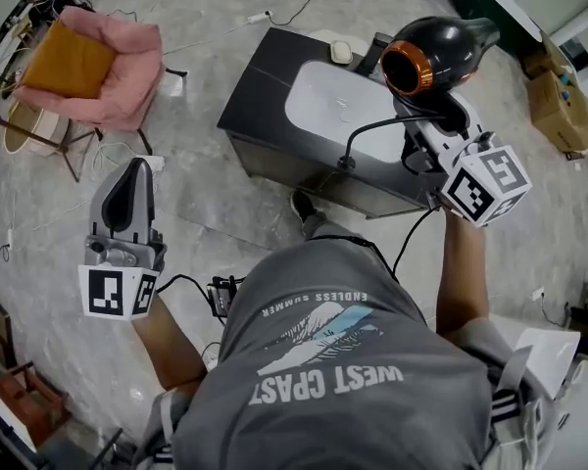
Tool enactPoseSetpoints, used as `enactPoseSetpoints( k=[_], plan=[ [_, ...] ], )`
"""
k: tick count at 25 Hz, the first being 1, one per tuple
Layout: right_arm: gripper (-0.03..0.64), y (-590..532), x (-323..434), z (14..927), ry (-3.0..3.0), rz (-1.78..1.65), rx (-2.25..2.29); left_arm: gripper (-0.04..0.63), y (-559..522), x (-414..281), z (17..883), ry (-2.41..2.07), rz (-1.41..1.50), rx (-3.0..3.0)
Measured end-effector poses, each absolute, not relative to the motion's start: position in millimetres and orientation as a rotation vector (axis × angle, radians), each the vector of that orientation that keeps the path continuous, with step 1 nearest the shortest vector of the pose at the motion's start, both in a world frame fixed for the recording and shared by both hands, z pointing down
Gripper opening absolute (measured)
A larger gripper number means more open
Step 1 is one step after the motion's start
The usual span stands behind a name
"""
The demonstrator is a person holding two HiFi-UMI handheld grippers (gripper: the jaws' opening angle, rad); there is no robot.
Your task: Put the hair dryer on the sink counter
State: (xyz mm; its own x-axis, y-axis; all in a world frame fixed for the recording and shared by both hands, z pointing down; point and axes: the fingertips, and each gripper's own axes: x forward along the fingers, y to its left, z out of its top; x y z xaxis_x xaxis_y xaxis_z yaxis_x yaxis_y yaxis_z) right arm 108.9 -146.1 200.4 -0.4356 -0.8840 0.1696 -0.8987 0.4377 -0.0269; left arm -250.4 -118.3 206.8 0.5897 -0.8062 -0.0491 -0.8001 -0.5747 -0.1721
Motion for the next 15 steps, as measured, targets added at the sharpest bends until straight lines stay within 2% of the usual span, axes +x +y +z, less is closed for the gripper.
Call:
enactPoseSetpoints(
  k=[15],
  plan=[
    [0.247, -277, 116, 247, -2.561, 0.302, 1.471, 0.020, -180, -250, 234, 1.528, -0.125, -2.622]
  ],
)
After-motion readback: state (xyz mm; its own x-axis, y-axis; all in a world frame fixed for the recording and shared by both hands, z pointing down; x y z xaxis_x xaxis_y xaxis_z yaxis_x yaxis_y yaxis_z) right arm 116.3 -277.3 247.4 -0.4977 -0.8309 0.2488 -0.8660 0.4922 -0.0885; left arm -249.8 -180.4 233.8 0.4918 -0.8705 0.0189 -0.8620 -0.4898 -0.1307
